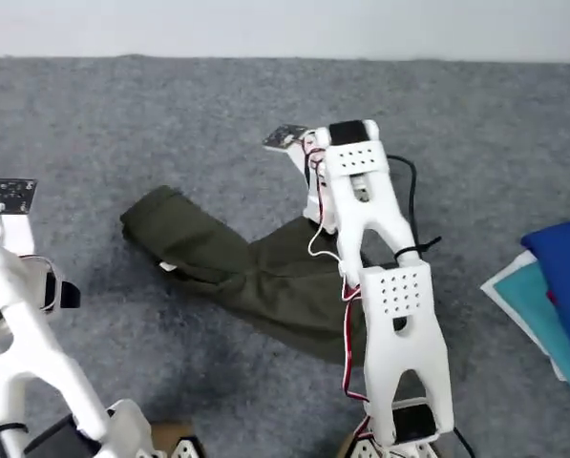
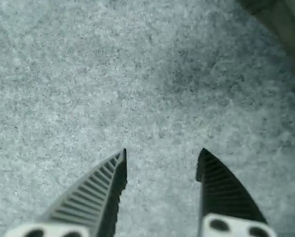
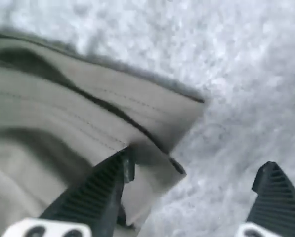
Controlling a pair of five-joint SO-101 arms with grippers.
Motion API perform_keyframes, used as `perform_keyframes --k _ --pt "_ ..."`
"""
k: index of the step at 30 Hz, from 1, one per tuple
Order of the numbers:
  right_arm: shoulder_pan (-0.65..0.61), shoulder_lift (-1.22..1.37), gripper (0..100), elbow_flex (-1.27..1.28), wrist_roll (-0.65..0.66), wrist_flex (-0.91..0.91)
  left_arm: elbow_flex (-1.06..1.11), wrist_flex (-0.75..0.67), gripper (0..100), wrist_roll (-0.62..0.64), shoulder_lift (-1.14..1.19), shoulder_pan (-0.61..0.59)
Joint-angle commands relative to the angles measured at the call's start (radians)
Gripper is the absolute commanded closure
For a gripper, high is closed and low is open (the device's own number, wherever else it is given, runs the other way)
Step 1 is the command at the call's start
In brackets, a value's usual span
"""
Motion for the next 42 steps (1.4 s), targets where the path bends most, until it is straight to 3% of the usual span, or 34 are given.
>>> perform_keyframes --k 1,8,23,29,42 --pt "0.002 0.019 64.8 -0.052 -0.009 0.039 -0.004 0.002 78 -0.015 -0.011 0.003" --pt "0.030 0.050 98.7 -0.058 -0.005 0.039 -0.004 0.002 78 -0.015 -0.009 0.005" --pt "0.025 -0.222 98.8 0.041 -0.005 0.044 -0.004 0.002 78 -0.017 -0.009 0.003" --pt "0.008 -0.490 98.8 0.336 0.002 0.042 -0.004 0.002 78 -0.018 -0.006 0.003" --pt "-0.044 -1.058 98.8 1.088 0.238 0.042 -0.002 0.002 78 -0.018 -0.003 0.008"
